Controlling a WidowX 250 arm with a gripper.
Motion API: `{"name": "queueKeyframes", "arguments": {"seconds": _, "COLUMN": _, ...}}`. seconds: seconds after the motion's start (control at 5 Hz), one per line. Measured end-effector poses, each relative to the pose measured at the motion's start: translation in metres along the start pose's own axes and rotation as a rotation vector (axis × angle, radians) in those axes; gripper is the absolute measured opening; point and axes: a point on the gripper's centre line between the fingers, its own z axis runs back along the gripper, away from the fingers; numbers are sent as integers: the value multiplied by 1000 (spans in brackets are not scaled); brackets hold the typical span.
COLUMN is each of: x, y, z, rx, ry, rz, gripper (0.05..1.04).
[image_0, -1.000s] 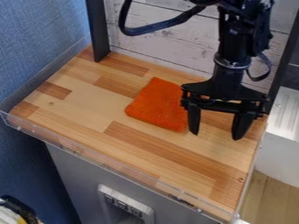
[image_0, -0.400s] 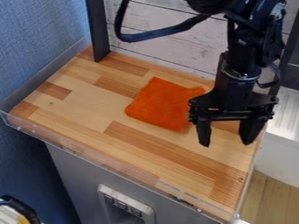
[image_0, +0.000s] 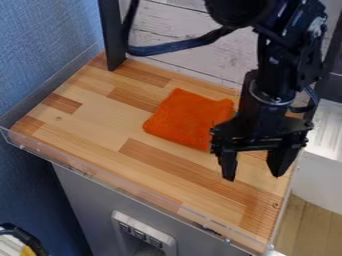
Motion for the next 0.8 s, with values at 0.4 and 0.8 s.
{"name": "queueKeyframes", "arguments": {"seconds": 0.4, "x": -6, "y": 5, "z": -2, "rx": 19, "ry": 12, "rz": 30, "gripper": 999}}
{"name": "queueKeyframes", "arguments": {"seconds": 0.8, "x": -10, "y": 6, "z": -2, "rx": 29, "ry": 37, "rz": 20, "gripper": 999}}
